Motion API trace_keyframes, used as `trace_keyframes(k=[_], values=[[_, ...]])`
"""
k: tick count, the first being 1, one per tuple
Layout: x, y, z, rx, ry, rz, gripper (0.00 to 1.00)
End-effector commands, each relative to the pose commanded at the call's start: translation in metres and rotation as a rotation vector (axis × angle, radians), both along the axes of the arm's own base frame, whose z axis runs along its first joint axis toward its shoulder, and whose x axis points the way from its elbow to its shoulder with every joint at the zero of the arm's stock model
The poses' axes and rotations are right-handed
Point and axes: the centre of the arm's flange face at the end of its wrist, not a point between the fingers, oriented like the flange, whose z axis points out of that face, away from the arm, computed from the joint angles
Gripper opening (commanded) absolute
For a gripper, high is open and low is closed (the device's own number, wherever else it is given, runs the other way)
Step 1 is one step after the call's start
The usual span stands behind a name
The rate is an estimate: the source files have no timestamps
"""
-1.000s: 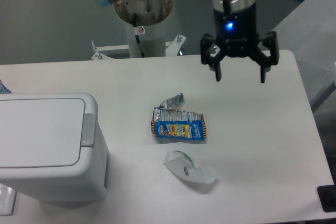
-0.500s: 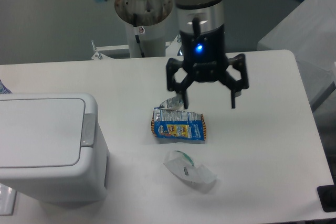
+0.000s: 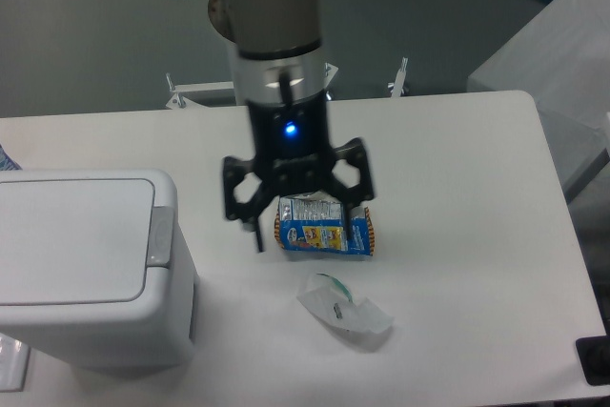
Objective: Open the trash can
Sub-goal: 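Move the open gripper across the table toward the white trash can lid, then lower the gripper fingers onto the trash can lid edge and press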
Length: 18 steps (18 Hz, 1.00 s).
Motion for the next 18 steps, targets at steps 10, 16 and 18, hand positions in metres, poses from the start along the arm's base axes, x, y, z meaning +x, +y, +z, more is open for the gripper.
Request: trace_keyframes(k=[10,16,18], values=[[0.033,0.005,-0.024,-0.002,-0.101,-0.004,1.0],[0.041,0.0,-0.03,0.003,-0.143,-0.002,1.0],[0.041,-0.001,-0.033,0.0,-0.145,-0.002,1.0]])
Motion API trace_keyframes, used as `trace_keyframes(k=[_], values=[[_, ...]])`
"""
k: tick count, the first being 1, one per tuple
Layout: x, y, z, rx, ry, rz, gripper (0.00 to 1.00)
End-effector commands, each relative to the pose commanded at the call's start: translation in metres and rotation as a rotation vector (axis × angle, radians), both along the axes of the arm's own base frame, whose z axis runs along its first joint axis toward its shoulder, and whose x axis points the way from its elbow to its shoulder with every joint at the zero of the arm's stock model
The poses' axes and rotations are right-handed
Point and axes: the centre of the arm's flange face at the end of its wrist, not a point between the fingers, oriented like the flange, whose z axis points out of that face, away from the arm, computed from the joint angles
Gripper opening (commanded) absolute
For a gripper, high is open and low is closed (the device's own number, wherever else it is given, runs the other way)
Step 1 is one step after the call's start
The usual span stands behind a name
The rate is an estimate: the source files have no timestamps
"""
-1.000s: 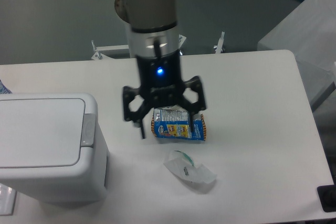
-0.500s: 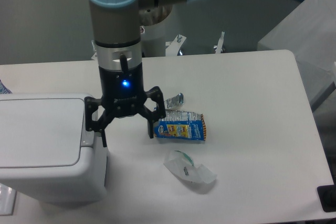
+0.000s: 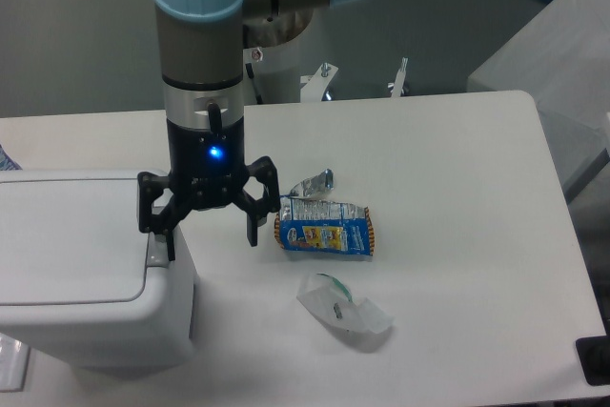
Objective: Open the trash can
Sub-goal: 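Lower the gripper fingers onto the trash can lid edge and press, then hold the gripper at the lid while the lid swings open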
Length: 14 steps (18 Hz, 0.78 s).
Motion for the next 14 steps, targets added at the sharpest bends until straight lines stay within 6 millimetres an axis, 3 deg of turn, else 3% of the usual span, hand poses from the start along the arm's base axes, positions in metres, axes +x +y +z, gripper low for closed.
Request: trace_keyframes(k=[14], values=[[0.0016,-0.0021,-0.0081,-0.011,-0.008,0.0,1.0]])
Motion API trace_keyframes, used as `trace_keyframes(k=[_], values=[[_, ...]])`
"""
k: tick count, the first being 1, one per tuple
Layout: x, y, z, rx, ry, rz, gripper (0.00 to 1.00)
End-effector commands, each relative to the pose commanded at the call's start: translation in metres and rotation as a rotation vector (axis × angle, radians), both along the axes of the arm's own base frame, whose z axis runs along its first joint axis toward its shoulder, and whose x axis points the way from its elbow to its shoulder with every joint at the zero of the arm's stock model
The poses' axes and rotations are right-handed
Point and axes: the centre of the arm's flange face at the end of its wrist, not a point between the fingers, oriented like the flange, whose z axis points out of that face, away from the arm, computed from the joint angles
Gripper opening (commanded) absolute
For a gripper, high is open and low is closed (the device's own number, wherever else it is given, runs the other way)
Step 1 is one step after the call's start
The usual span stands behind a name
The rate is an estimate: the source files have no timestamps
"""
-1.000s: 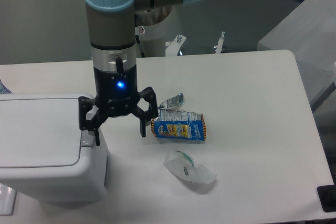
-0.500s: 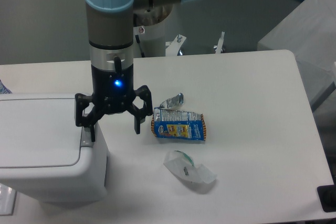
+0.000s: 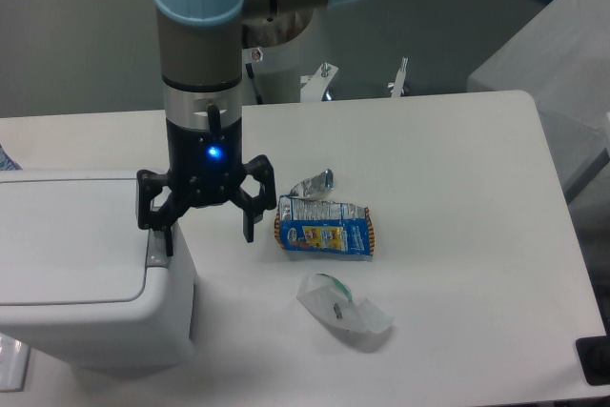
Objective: Open the trash can
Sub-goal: 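Hold the gripper at the lid while the lid swings open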
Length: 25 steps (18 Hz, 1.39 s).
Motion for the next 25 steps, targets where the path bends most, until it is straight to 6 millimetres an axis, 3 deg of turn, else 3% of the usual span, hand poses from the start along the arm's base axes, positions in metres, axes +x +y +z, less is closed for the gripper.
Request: trace_keyframes(k=[18,23,25], values=[[0.002,0.0,-0.003,-0.003,-0.001,-0.004,1.0],[-0.012,0.004,0.043,0.066,0.067,-0.001,1.0],[-0.029,0.001,0.066,0.093,0.111,0.003,1.0]])
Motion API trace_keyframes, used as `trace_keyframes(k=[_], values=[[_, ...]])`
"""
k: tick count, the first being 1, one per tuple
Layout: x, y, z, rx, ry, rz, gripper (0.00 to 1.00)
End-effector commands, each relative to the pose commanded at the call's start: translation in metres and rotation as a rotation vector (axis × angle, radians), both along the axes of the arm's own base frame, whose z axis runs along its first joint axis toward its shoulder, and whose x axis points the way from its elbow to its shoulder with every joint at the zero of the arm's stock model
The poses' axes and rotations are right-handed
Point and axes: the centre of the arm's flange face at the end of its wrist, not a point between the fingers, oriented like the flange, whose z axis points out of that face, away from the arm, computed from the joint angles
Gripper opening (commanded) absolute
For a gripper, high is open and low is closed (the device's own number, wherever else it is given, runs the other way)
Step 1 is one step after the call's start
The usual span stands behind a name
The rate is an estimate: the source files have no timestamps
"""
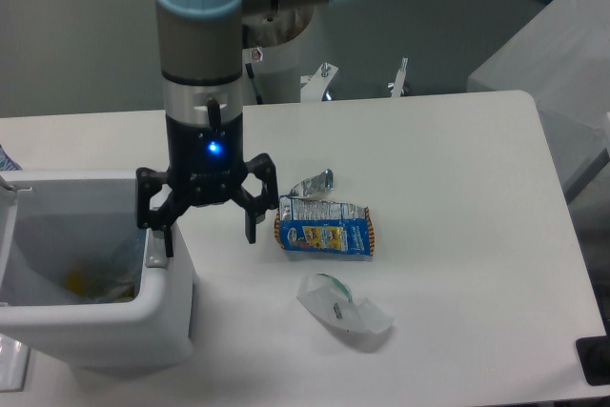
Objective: Open the trash can
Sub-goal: 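Hold the gripper at the lid while the lid swings open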
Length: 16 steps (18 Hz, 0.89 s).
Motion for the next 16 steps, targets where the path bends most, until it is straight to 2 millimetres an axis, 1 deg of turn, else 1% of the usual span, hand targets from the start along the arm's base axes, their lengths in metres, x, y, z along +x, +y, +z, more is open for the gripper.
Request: trace_keyframes(k=[2,4,6,8,9,12,14,16], values=[[-0.017,-0.006,0.015,-0.003,0.052,-0.015,1.0],[-0.032,-0.018,0.022,-0.044,0.122,-0.035,1.0],[-0.051,-0.034,0.018,-0.135,0.164,-0.069,1.0],[-0.06,-0.044,0.013,-0.241,0.194,-0.187,1.0],[-0.064,-0.053,0.014,-0.281,0.21,-0.244,1.0],[-0.085,-0.08,0.012,-0.359,0.219,-0.324,1.0],[-0.092,-0.089,0.009,-0.413,0.231,-0.355,1.0],[-0.096,-0.093,0.006,-0.452,0.244,-0.371,1.0]])
